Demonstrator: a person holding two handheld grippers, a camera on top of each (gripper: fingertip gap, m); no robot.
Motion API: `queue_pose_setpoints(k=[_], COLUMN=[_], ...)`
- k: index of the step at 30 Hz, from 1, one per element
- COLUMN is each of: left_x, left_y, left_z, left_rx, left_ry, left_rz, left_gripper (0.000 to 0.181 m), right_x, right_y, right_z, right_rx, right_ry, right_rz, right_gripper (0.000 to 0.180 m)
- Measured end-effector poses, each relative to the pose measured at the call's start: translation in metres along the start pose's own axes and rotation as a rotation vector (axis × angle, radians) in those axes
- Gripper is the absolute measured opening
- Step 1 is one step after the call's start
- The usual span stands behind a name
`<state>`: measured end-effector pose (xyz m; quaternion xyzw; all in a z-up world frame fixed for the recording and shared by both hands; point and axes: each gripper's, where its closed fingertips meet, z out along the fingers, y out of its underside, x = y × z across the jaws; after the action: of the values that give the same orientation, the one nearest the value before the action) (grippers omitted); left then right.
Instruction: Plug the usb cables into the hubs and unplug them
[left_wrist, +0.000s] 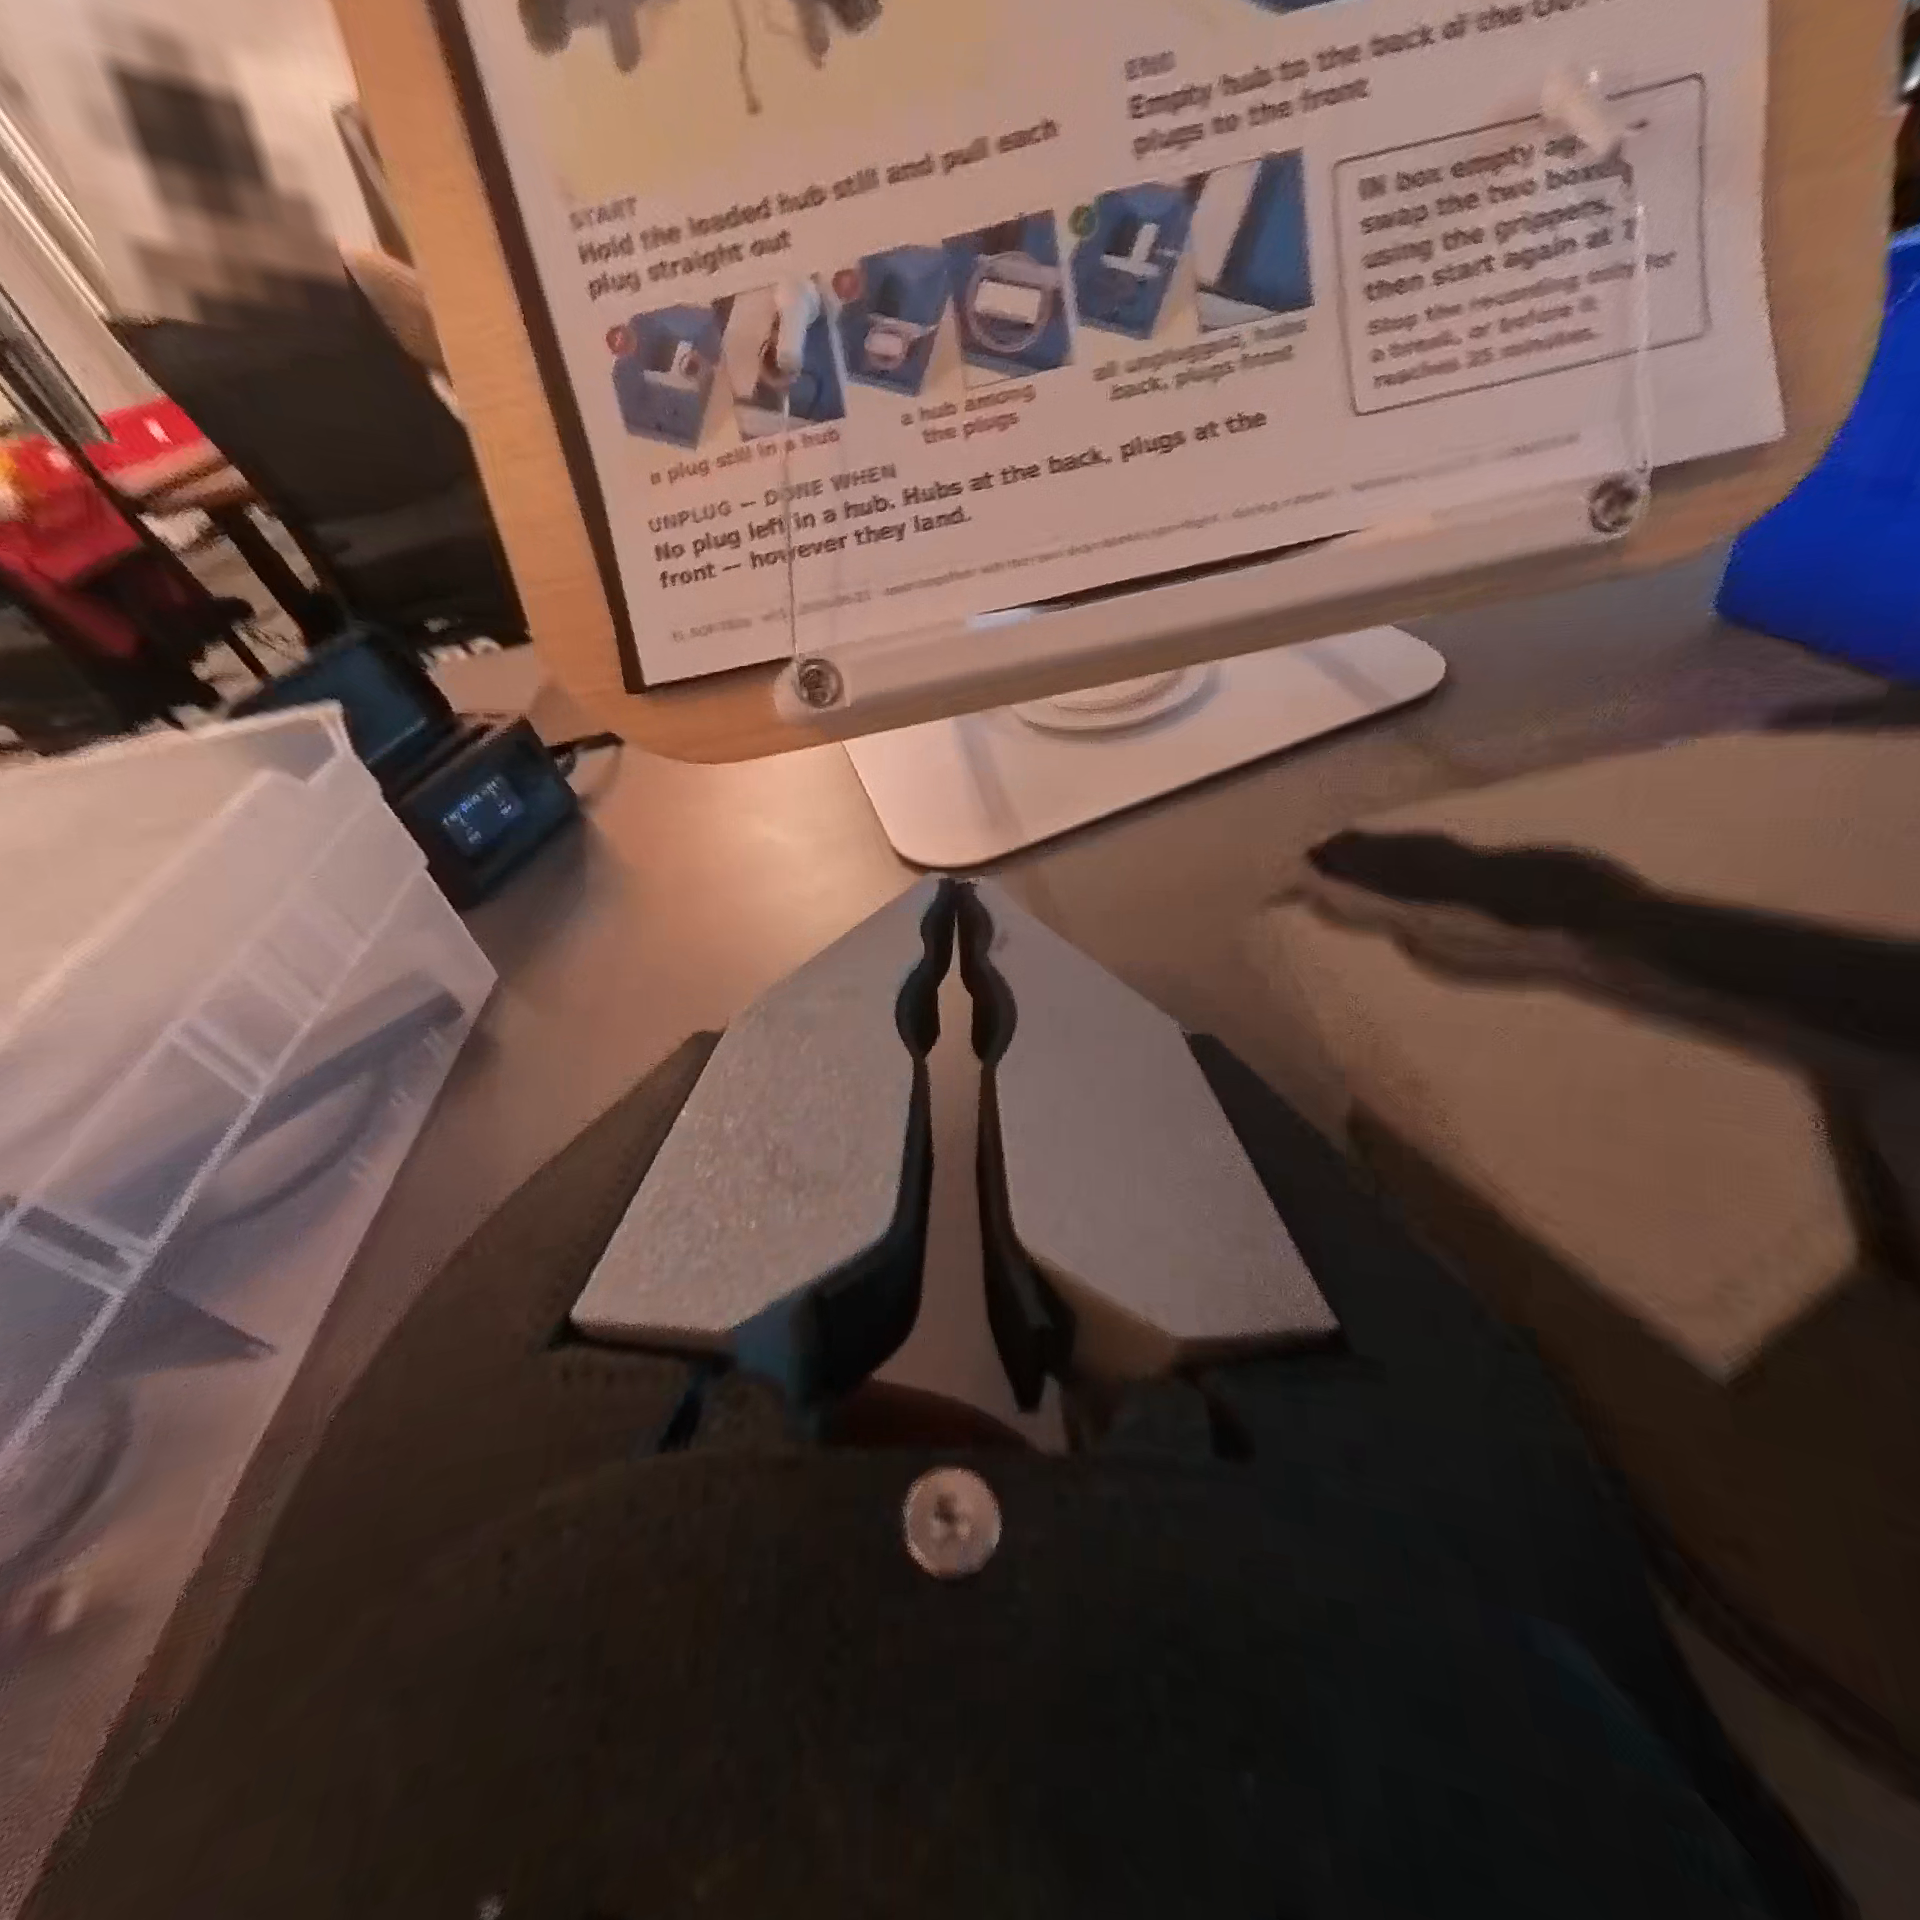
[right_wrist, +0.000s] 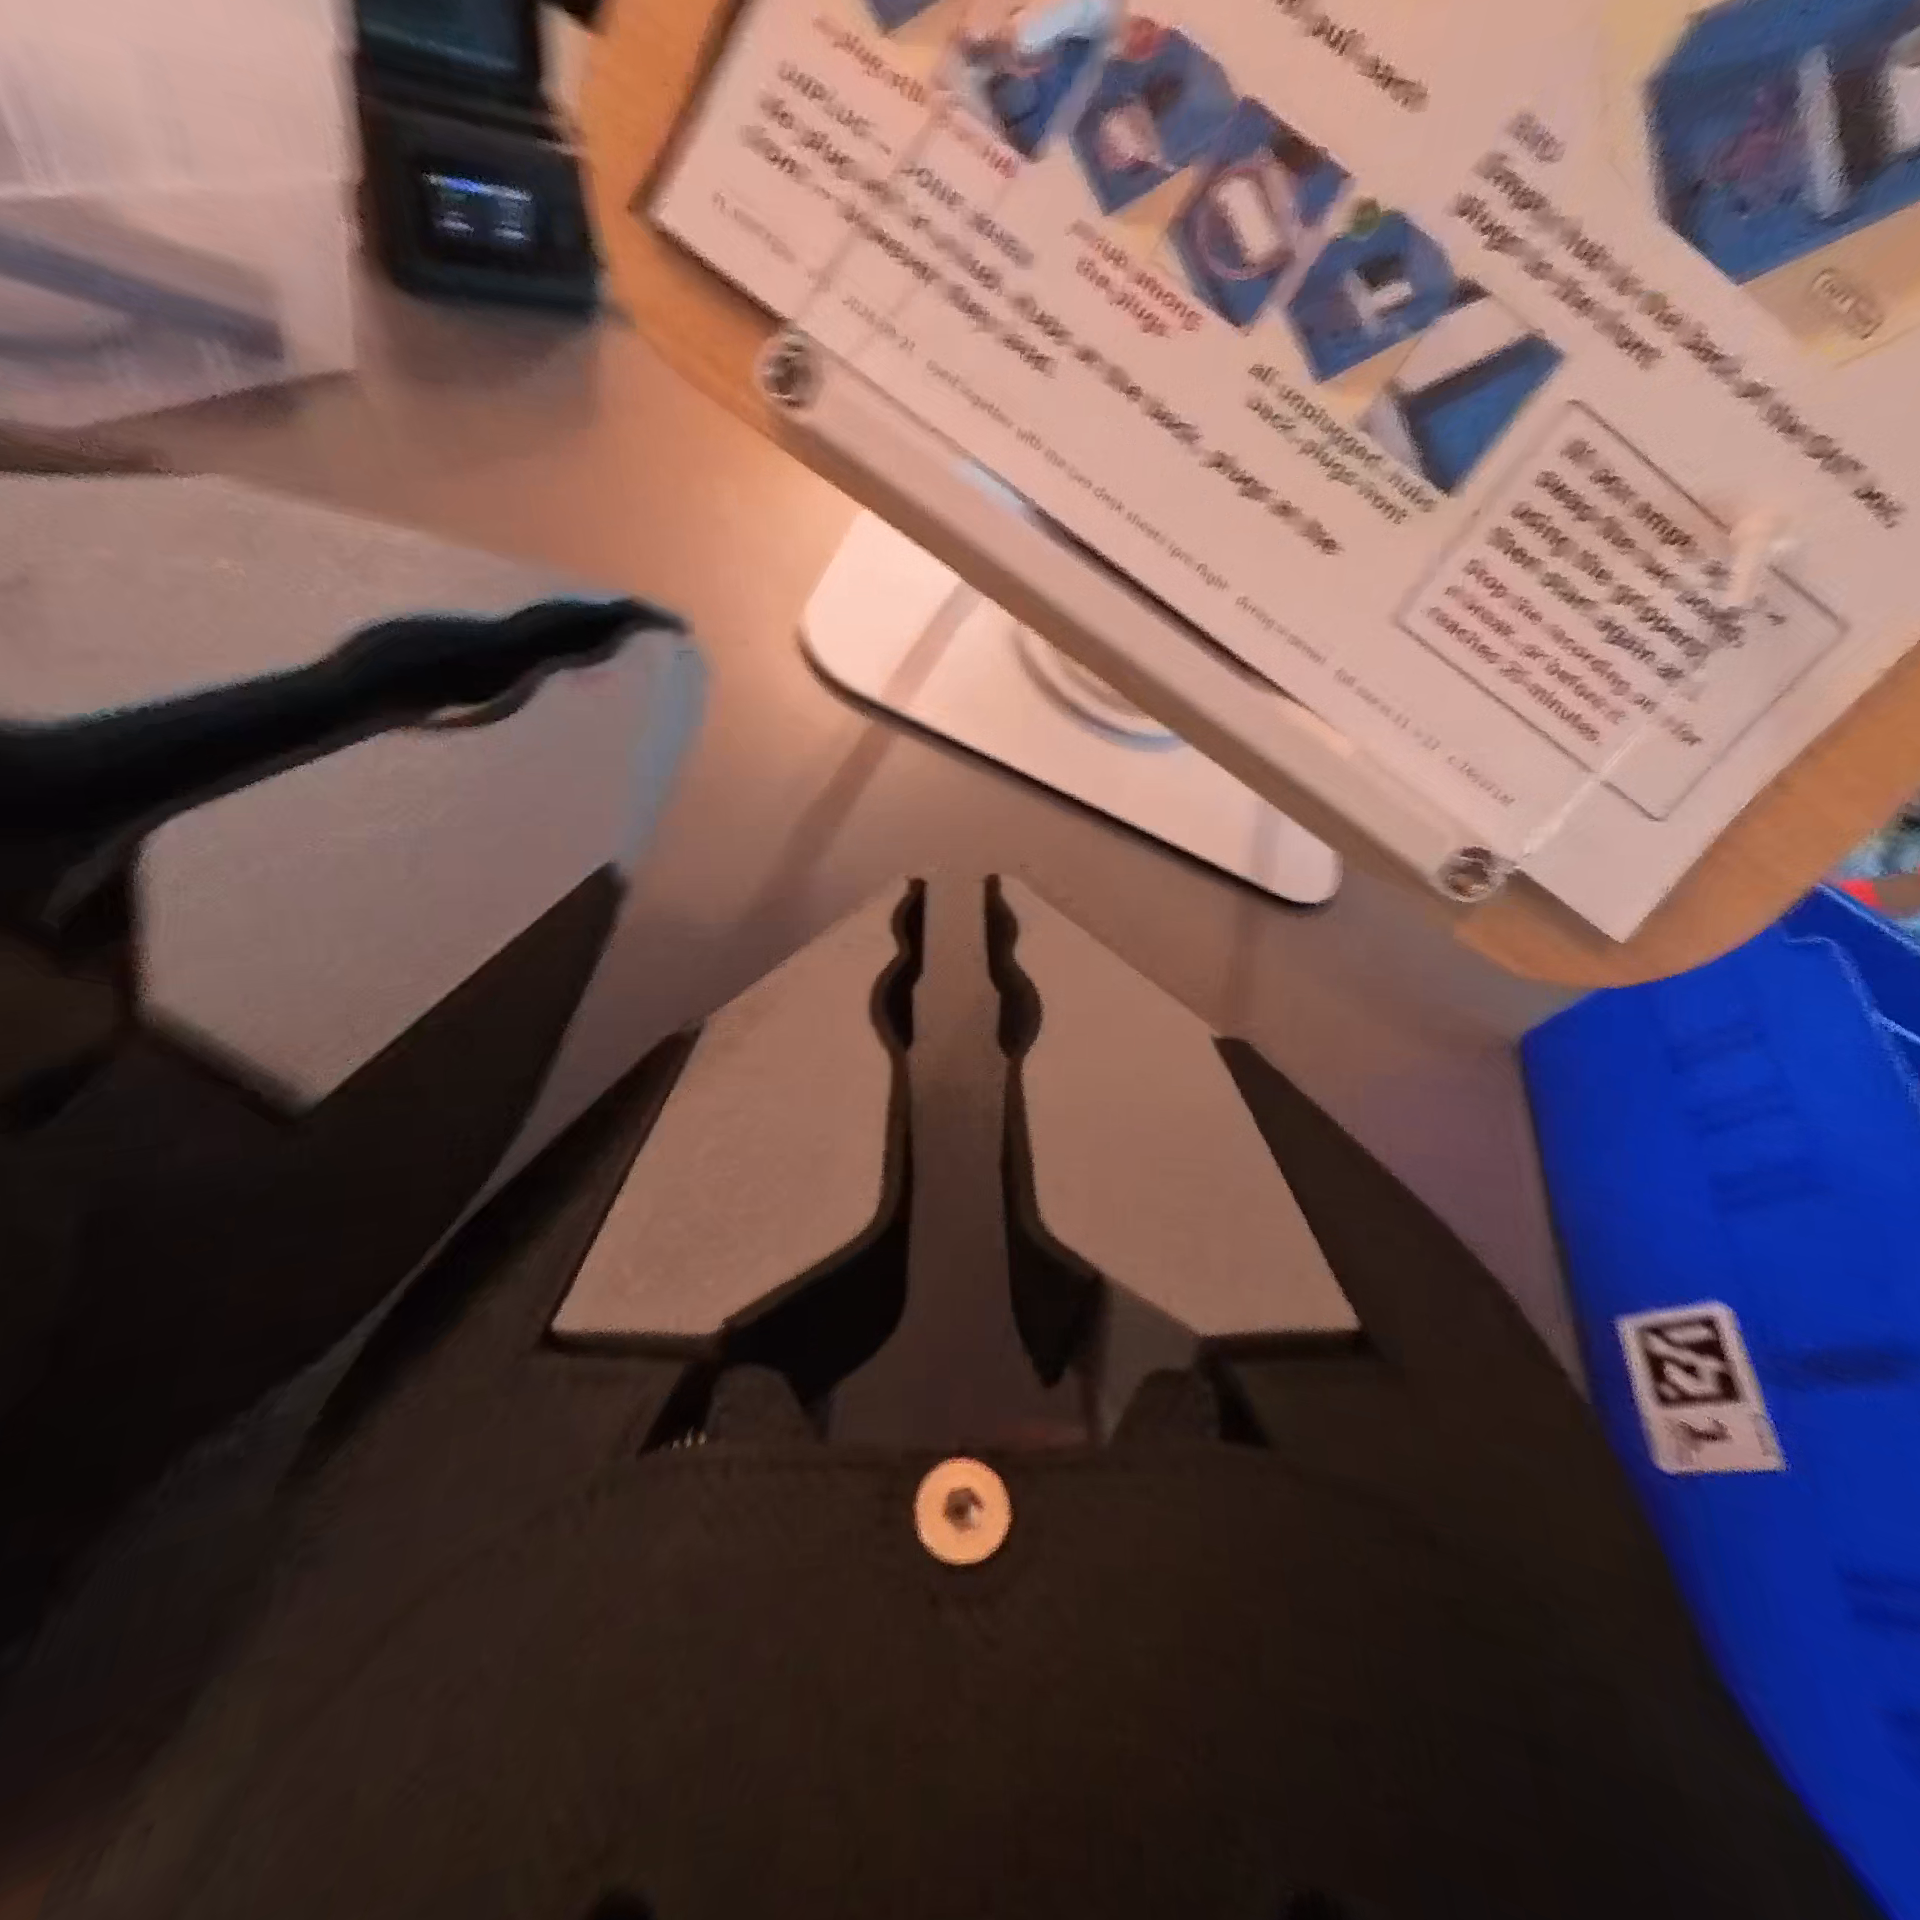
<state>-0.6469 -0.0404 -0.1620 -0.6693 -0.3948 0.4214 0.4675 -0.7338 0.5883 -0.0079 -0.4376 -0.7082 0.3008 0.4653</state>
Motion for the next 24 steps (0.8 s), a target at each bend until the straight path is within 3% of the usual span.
queue_pose_setpoints(k=[2,4,6,9,12,16,21,22,24], left_x=[0.009,0.016,0.023,0.016,0.023,0.040,0.040,0.043,0.045], left_y=[0.003,0.004,0.001,0.008,0.009,0.004,0.023,0.025,0.027], left_z=[0.000,-0.005,-0.009,-0.008,-0.014,-0.015,-0.016,-0.023,-0.036], left_rx=[-0.017,-0.016,0.006,-0.033,-0.041,0.013,-0.103,-0.107,-0.108], left_ry=[0.027,0.027,-0.019,0.045,0.107,0.078,0.232,0.256,0.297], left_rz=[-0.039,0.053,0.110,-0.029,-0.049,0.195,0.119,0.121,0.102], left_gripper=[0.000,0.000,0.000,0.000,0.000,0.000,0.000,0.000,0.010], right_x=[-0.020,-0.030,-0.075,-0.145,-0.173,-0.243,-0.328,-0.337,-0.345], right_y=[-0.007,-0.010,-0.005,0.002,-0.014,-0.001,-0.001,0.002,0.010], right_z=[-0.002,-0.002,-0.004,-0.020,-0.034,-0.029,-0.057,-0.061,-0.066], right_rx=[0.025,0.008,-0.002,0.008,0.083,-0.021,0.004,0.023,0.077], right_ry=[0.042,0.070,0.011,0.020,0.119,-0.094,-0.203,-0.194,-0.154], right_rz=[-0.021,0.011,0.059,-0.048,-0.080,0.083,-0.070,-0.130,-0.164], right_gripper=[0.002,0.005,0.000,0.000,0.001,0.000,0.000,0.005,0.032])
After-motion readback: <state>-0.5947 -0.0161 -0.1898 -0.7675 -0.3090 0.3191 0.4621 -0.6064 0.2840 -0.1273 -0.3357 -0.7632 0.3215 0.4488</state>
